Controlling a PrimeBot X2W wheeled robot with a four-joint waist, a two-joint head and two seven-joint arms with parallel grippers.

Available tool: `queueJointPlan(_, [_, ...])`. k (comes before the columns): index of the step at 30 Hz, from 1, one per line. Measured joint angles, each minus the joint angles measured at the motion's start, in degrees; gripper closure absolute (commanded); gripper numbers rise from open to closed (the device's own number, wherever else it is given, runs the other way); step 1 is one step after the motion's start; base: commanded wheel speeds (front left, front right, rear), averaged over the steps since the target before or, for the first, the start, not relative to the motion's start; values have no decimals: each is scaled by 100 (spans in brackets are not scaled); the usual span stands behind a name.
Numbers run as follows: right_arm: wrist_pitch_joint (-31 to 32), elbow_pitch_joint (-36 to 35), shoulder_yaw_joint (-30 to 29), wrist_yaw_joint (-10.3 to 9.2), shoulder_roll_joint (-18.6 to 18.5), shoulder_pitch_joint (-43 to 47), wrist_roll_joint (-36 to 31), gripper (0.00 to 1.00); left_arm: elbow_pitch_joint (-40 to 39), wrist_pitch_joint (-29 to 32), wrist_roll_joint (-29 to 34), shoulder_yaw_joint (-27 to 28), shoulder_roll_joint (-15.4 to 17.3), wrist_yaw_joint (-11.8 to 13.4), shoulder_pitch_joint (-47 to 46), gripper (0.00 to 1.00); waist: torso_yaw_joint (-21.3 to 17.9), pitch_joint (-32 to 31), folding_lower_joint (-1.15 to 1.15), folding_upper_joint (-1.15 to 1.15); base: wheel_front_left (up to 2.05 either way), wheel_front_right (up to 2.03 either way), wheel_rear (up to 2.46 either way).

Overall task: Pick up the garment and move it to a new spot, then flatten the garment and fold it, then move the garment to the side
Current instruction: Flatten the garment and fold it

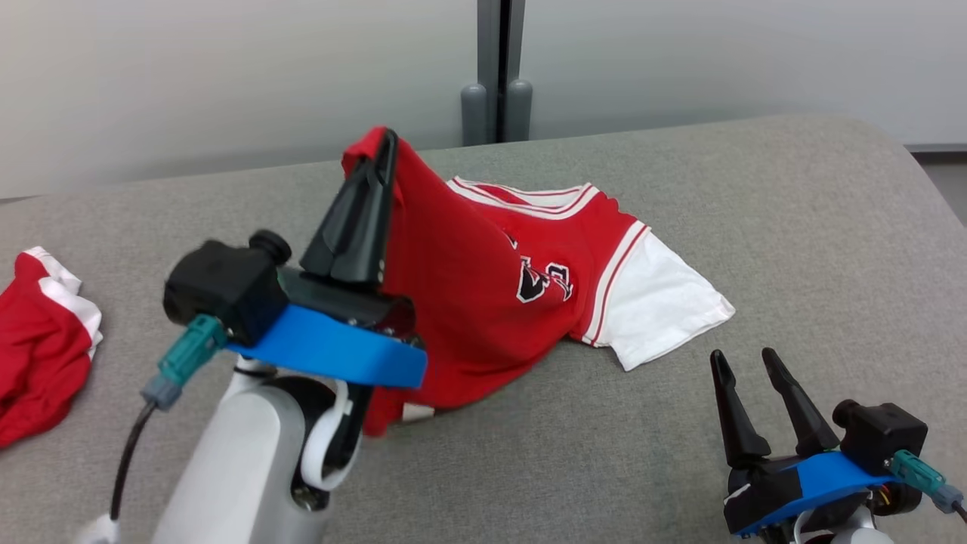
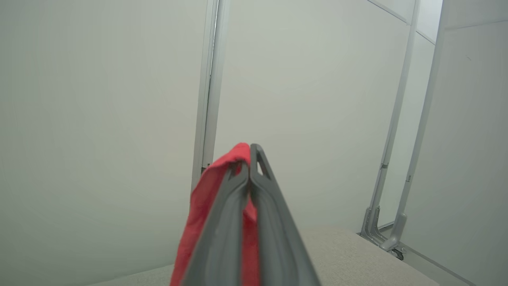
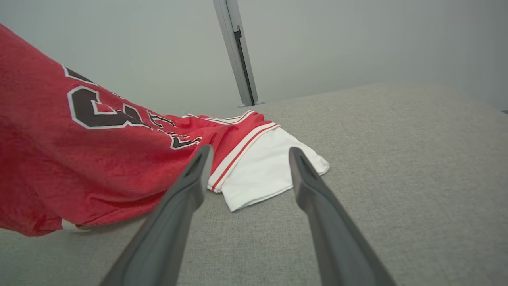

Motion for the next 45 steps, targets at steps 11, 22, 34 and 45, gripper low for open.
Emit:
queueJointPlan(11, [-154, 7, 324, 0, -1, -321, 213, 0, 2042, 255, 181, 491, 1238, -368, -1374, 100, -553, 724, 2, 0, 0, 0, 0])
queueJointPlan(22, [-594, 458, 593, 0, -1, -625, 502, 0, 2917, 328, 686, 336, 2622, -548, -2393, 100, -1057, 1388, 2, 2, 0, 0, 0])
queueJointPlan(34, [-697, 746, 601, 0, -1, -746, 454, 0, 3704, 236, 37, 535, 2157, -443, -2040, 0, -869, 1096, 0, 1, 0, 0, 0])
queueJointPlan(45, [-449, 605, 378, 0, 1, -552, 202, 0, 3393, -894, -528, 611, 1177, -198, -506, 0, -339, 421, -1, 1, 0, 0, 0])
